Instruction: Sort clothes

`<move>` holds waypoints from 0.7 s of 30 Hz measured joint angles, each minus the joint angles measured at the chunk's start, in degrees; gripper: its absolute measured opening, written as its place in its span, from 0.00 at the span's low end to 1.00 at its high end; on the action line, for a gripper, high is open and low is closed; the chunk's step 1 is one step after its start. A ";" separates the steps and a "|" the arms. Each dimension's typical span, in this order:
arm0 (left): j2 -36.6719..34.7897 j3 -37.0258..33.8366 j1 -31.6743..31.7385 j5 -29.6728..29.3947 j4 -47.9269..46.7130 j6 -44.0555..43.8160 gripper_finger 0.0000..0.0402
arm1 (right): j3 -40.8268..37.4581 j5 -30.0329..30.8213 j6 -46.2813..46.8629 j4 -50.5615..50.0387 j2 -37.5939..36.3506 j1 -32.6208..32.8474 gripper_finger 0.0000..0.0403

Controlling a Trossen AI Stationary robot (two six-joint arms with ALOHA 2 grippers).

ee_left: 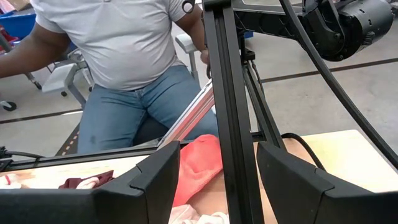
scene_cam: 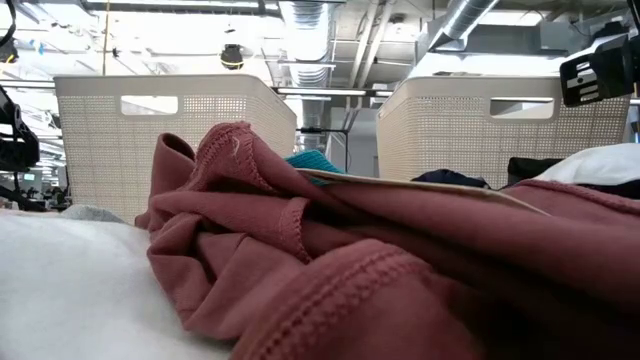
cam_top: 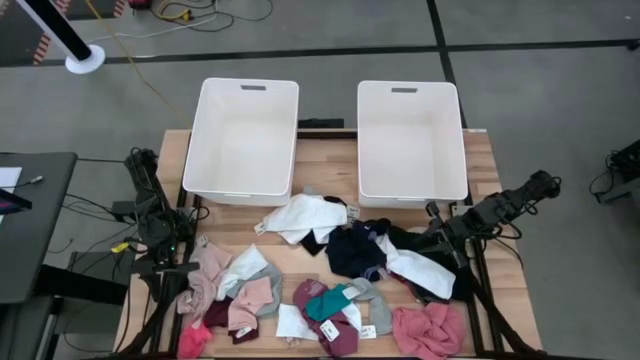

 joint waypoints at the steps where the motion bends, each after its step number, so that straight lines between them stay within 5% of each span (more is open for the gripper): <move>1: -0.02 0.02 0.00 0.02 -0.02 0.00 0.52 | 0.00 0.00 0.00 0.00 0.01 0.00 0.36; 21: -0.01 0.02 0.02 0.01 -0.02 1.59 0.52 | 0.00 0.00 6.46 0.09 0.00 0.00 0.36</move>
